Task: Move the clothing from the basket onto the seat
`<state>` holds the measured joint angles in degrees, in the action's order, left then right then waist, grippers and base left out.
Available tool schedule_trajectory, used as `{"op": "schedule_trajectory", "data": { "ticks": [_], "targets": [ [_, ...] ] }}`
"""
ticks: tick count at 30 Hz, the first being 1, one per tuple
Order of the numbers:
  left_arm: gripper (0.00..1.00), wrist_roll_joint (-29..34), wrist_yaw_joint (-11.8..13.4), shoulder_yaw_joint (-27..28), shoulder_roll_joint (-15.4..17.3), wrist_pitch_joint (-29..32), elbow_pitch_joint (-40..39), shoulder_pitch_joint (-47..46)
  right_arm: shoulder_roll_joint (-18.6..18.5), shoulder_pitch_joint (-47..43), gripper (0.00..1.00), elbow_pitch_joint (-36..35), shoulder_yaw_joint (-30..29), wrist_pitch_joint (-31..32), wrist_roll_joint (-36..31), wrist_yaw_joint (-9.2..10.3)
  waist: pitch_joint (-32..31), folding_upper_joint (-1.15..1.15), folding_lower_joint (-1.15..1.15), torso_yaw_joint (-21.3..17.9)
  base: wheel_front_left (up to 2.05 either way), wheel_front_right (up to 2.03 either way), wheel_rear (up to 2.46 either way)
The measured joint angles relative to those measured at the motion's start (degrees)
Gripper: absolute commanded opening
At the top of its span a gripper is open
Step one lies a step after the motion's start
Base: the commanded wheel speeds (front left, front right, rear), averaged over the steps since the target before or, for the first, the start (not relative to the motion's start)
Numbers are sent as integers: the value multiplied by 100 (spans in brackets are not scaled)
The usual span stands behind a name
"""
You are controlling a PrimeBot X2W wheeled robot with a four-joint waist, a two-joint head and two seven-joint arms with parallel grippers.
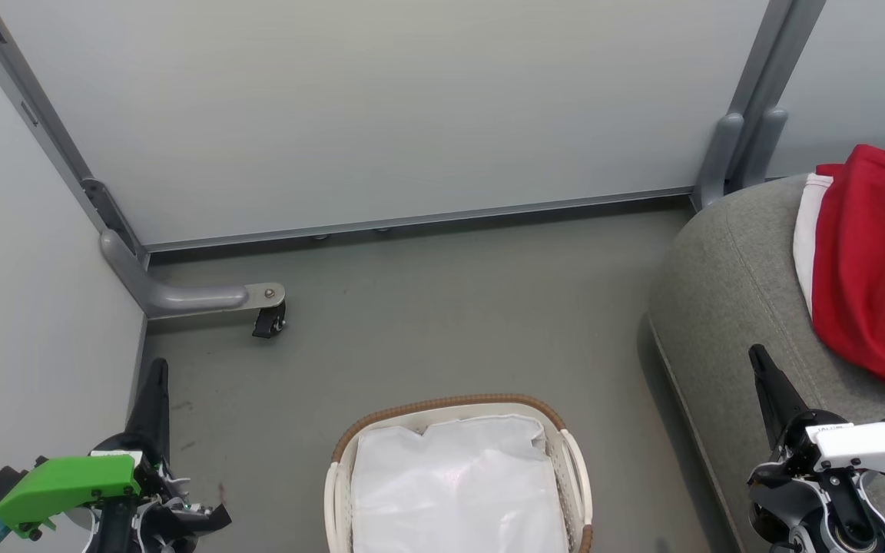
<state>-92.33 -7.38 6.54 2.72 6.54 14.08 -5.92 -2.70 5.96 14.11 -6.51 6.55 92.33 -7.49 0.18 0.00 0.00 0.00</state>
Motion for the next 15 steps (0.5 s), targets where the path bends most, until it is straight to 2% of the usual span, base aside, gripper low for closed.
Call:
{"op": "schedule_trajectory", "data": {
  "ticks": [15],
  "targets": [
    [0,0,0,0,0,0,-1,0,0,1,0,0,0,0,0,0,0,0,0,0,0,0,0]
  ]
}}
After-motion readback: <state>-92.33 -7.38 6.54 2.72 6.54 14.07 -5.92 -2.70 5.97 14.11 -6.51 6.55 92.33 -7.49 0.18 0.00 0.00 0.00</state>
